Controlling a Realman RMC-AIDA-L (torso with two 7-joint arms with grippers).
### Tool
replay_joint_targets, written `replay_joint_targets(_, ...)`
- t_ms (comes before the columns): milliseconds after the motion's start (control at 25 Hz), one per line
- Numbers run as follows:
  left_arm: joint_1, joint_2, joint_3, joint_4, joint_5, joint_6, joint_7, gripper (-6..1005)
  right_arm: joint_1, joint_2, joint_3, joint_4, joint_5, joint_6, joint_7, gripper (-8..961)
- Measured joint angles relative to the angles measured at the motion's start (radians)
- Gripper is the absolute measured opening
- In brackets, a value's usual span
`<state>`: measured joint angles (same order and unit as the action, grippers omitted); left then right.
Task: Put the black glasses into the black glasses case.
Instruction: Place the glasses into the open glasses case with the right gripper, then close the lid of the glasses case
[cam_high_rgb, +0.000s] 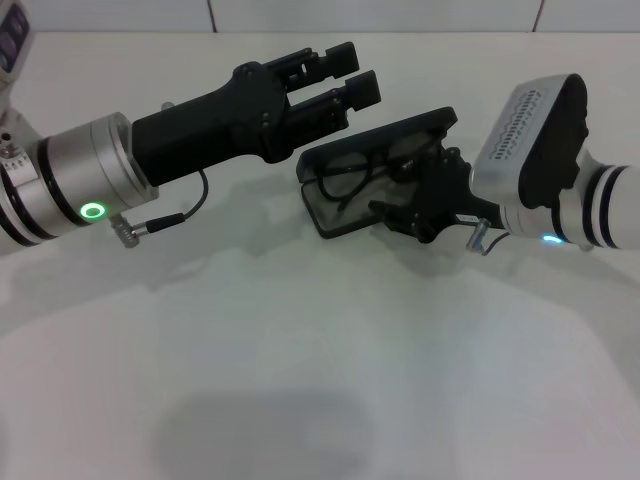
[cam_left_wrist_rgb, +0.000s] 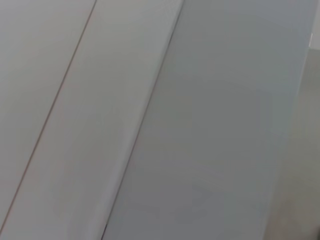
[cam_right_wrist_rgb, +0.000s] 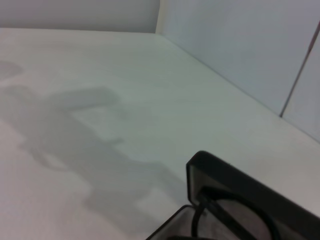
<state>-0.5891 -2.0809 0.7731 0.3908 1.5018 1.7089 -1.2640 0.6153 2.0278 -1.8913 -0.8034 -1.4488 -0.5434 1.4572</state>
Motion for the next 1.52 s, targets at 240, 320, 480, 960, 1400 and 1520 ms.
replay_joint_targets(240,-0.003,-0.001,0.000,0.001,0.000,0.000,0.000,576,0.011,0.000,0.000,0.004,0.001,0.003,0.002,451)
replay_joint_targets(320,-0.003,-0.001,0.000,0.000,0.000,0.000,0.000,576,0.014,0.000,0.000,0.009,0.002,0.002,0.006,451)
replay_joint_targets(480,-0.001,-0.001,0.000,-0.001,0.000,-0.001,0.000,576,0.005,0.000,0.003,0.002,0.002,-0.027,0.012,452)
replay_joint_targets(960,-0.010,0.000,0.000,0.002,0.010,-0.002,0.000,576,-0.010,0.000,0.117,0.000,0.009,-0.078,0.014,452)
replay_joint_targets(1400,0.002,0.012,-0.004,0.001,0.011,-0.062,-0.020,576,-0.235,-0.011,0.383,-0.177,-0.005,-0.448,-0.037,451)
replay_joint_targets(1520,-0.032,0.008,0.005,0.000,0.015,-0.176,-0.052,576,-0.277,-0.009,0.548,-0.130,-0.001,-0.576,-0.081,452)
